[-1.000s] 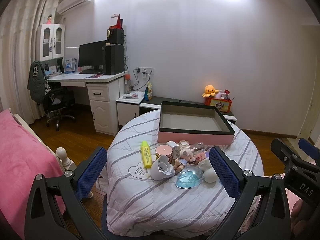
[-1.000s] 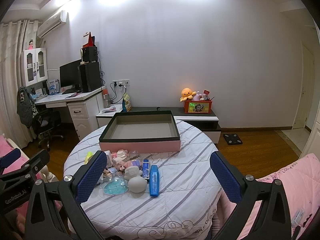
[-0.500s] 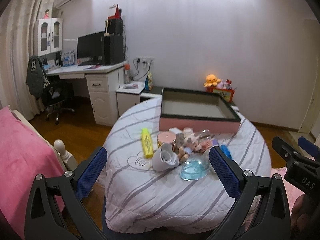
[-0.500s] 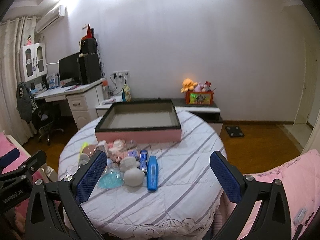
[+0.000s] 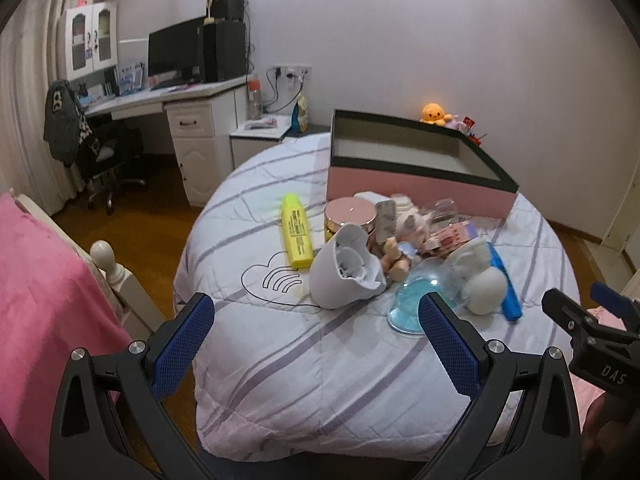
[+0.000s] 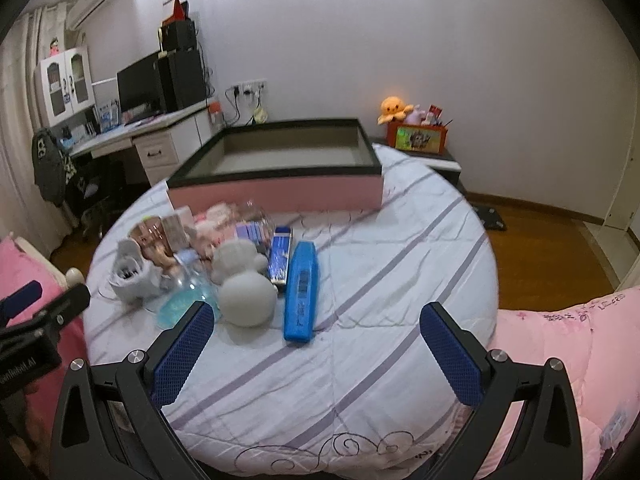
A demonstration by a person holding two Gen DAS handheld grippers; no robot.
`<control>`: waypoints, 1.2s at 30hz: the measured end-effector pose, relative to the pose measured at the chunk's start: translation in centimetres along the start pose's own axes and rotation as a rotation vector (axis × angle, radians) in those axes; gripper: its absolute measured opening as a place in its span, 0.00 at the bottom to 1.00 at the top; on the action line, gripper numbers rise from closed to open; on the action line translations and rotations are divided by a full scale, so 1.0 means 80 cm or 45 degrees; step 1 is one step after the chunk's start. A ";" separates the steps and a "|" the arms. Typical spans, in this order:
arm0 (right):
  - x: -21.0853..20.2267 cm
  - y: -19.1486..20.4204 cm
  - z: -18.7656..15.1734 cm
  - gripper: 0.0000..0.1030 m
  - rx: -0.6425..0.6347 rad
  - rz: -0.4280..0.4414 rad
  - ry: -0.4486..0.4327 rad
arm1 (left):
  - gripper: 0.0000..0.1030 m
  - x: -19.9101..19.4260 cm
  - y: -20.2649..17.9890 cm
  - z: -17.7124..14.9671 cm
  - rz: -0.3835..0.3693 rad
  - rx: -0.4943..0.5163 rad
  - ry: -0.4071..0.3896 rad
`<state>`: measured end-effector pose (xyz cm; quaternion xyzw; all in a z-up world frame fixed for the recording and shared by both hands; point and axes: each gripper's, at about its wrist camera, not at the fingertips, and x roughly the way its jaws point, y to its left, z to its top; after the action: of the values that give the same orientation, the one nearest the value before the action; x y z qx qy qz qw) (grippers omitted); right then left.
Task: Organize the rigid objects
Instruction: 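Grasp the white cup with the left tool while the right tool grasps the blue marker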
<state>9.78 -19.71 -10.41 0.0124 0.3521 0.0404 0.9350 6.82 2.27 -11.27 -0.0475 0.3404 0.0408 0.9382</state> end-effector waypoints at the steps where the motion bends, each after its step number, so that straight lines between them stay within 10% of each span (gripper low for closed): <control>1: 0.005 -0.001 -0.001 1.00 0.000 0.000 0.012 | 1.00 0.007 0.001 -0.001 0.002 -0.002 0.012; 9: 0.048 -0.012 -0.009 0.97 -0.013 -0.023 0.101 | 1.00 0.056 0.001 0.001 -0.005 0.002 0.077; 25: 0.109 -0.004 0.009 0.59 -0.144 -0.009 0.136 | 0.99 0.124 0.005 0.024 -0.100 0.003 0.111; 30: 0.111 -0.001 0.011 0.42 -0.172 0.040 0.122 | 0.65 0.125 0.007 0.020 -0.257 -0.014 0.106; 36: 0.101 -0.007 0.004 0.26 -0.127 0.094 0.131 | 0.59 0.108 0.007 0.012 -0.303 -0.003 0.092</control>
<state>16.07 -19.57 -15.46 -0.0235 0.3966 0.0930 0.9130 14.00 3.31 -16.11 -0.0902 0.3660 -0.0722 0.9234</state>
